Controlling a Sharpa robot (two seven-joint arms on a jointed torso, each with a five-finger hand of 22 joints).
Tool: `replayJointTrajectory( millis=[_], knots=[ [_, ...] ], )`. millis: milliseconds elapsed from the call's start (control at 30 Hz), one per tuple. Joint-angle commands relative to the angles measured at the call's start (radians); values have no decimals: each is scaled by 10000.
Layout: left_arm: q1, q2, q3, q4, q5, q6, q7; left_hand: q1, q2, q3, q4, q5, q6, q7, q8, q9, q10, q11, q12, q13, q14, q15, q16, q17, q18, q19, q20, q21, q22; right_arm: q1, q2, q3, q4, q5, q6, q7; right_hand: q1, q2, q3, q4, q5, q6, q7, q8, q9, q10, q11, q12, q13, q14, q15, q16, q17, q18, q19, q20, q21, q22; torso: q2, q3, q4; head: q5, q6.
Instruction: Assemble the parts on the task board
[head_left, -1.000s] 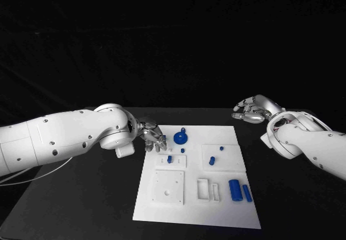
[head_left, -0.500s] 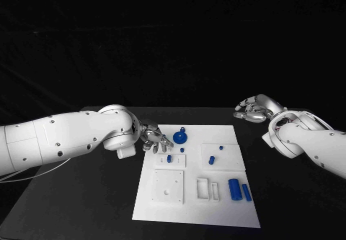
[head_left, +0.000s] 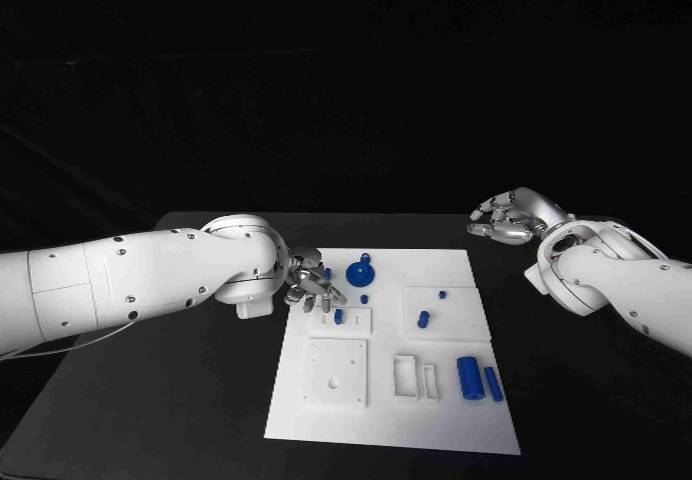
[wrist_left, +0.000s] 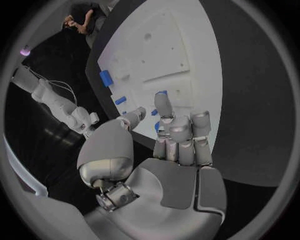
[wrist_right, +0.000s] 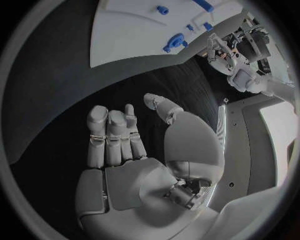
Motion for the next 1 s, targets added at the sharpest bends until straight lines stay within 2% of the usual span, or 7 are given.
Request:
replayJointTrajectory(
  millis=[33,267,500,1000],
  knots=[
    [13,69,2,26,-320,309,-22,-6,70,-85,-49,-52,73,-10,-31,-38,34,-48,13,19,-12,-29,42,21,142,-30,-1011,72,20,-3,7,3,13,-18,95,99,6,69,-47,-30,9,41,88,-16,-15,-2,40,60,-15,-36,48,4,-16,846,37,-41,-58,135,2,2,3,-15,-11],
    [8,155,-28,-35,-320,321,20,10,43,-109,-101,-52,82,-9,-58,-82,30,-47,1,25,-26,-29,47,29,142,-42,-1015,77,27,-3,46,3,8,-18,97,106,7,69,-47,-31,18,41,89,-16,-16,-1,40,61,-16,-36,48,5,-16,846,37,-41,-58,135,3,-3,0,-13,-20],
    [2,266,-114,-171,-320,392,58,-8,27,-125,-105,-52,86,-6,-75,-107,32,-45,-2,31,-32,-28,49,34,138,-54,-1013,69,24,-3,71,3,2,-18,93,112,8,70,-47,-32,27,40,89,-16,-17,0,40,62,-17,-36,48,6,-16,846,37,-41,-59,135,4,-3,8,-24,-25],
    [-118,469,-114,-503,-310,397,154,-9,17,-130,-129,-52,68,4,-115,-156,23,-36,-14,40,-44,-21,47,37,133,-73,-1012,52,17,-4,116,3,-4,-17,95,116,6,74,-48,-31,38,38,89,-17,-20,2,41,64,-21,-36,48,7,-16,846,39,-41,-60,136,9,-1,2,-55,-56]
  ],
)
